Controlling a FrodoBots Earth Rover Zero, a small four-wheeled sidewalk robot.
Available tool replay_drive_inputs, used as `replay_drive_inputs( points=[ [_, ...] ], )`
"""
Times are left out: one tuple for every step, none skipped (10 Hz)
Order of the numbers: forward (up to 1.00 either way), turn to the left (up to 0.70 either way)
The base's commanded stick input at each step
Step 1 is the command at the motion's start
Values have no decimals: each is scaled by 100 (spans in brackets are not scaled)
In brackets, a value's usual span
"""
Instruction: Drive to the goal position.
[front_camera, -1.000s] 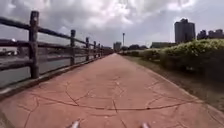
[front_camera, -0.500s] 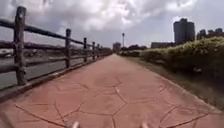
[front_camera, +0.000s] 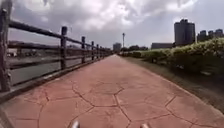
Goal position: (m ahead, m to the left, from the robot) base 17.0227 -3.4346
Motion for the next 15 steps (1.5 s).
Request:
replay_drive_inputs(
  points=[
    [70, 0],
    [70, 0],
    [70, 0],
    [70, 0],
    [70, 0],
    [70, 0],
    [70, 0],
    [70, 0],
    [70, 0],
    [70, 0],
    [70, 0],
    [70, 0],
    [70, 0],
    [70, -1],
    [70, -9]
  ],
)
